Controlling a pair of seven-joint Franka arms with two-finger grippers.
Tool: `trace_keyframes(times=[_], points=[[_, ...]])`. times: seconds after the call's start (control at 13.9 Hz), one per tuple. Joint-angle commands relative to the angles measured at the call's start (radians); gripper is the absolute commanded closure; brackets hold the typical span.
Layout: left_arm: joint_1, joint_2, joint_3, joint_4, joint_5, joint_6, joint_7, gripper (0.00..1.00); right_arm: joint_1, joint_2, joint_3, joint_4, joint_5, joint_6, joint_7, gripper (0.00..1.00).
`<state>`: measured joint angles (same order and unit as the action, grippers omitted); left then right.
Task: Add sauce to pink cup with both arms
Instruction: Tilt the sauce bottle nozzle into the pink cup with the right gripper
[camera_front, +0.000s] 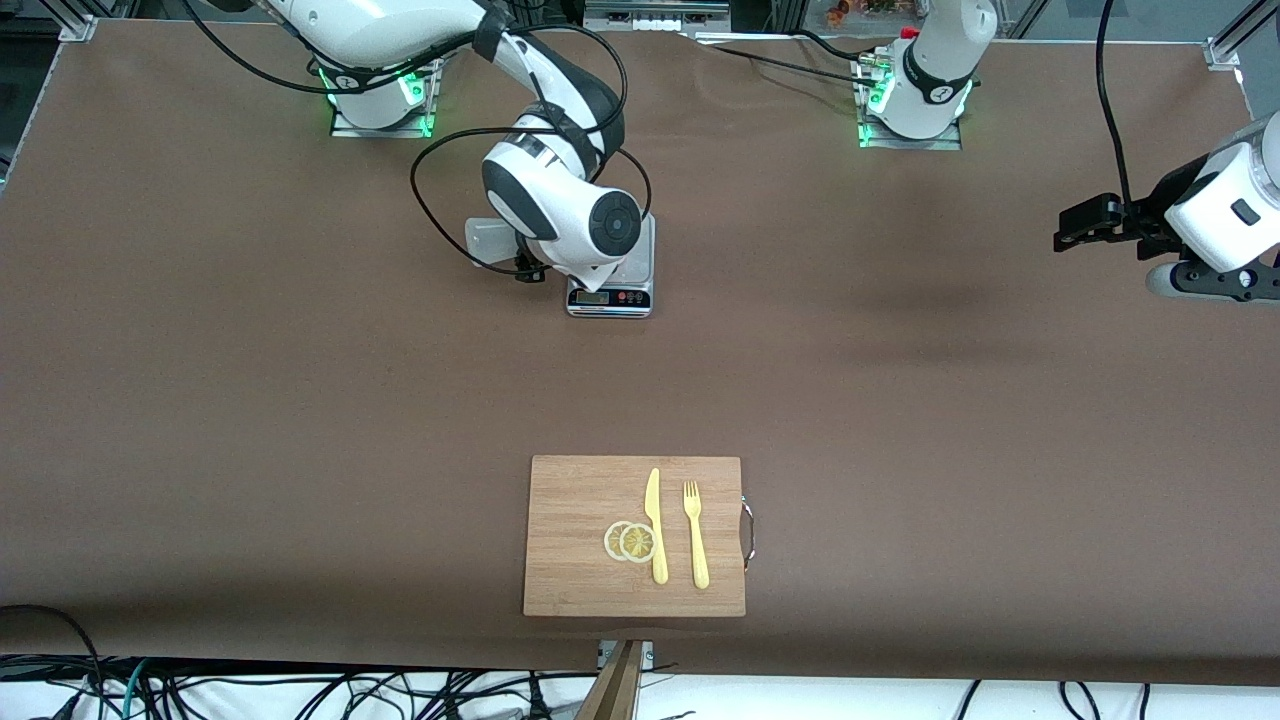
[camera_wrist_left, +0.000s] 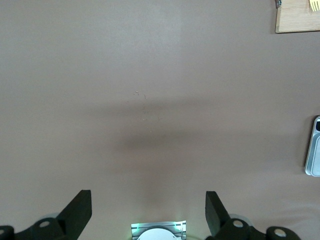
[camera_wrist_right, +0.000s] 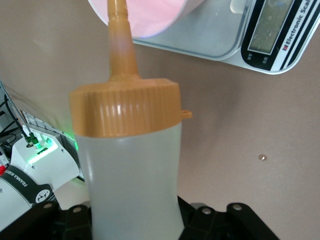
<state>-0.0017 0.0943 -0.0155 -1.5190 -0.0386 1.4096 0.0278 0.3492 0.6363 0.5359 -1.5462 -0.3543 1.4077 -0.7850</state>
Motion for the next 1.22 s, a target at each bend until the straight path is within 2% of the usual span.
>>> trace_keyframes(times=[0.0, 0.14, 0.65, 0.86, 0.93, 1.01, 1.15], points=[[0.006, 0.018, -0.003, 0.033, 0.008, -0.017, 0.02, 0.0, 0.025, -0.01, 0.006, 0.009, -0.04, -0.05, 0.045, 0.99], [0.006, 0.018, -0.003, 0.033, 0.008, -0.017, 0.02, 0.0, 0.048, -0.006, 0.006, 0.009, -0.077, -0.056, 0.062, 0.99], [0.003, 0.018, -0.003, 0.033, 0.008, -0.017, 0.02, 0.0, 0.068, -0.004, 0.006, 0.017, -0.08, -0.062, 0.09, 0.99], [0.003, 0.018, -0.003, 0.033, 0.008, -0.017, 0.02, 0.0, 0.027, -0.007, 0.004, 0.017, -0.065, -0.056, 0.063, 0.99], [0.003, 0.018, -0.003, 0.033, 0.008, -0.017, 0.02, 0.0, -0.025, -0.007, 0.006, 0.015, -0.007, -0.038, 0.012, 0.99], [0.003, 0.018, -0.003, 0.033, 0.008, -0.017, 0.02, 0.0, -0.083, -0.007, 0.001, 0.015, 0.092, -0.003, -0.072, 0.99], [0.002, 0.018, -0.003, 0.033, 0.008, -0.017, 0.02, 0.0, -0.113, -0.021, -0.005, 0.015, 0.13, 0.028, -0.147, 0.99]])
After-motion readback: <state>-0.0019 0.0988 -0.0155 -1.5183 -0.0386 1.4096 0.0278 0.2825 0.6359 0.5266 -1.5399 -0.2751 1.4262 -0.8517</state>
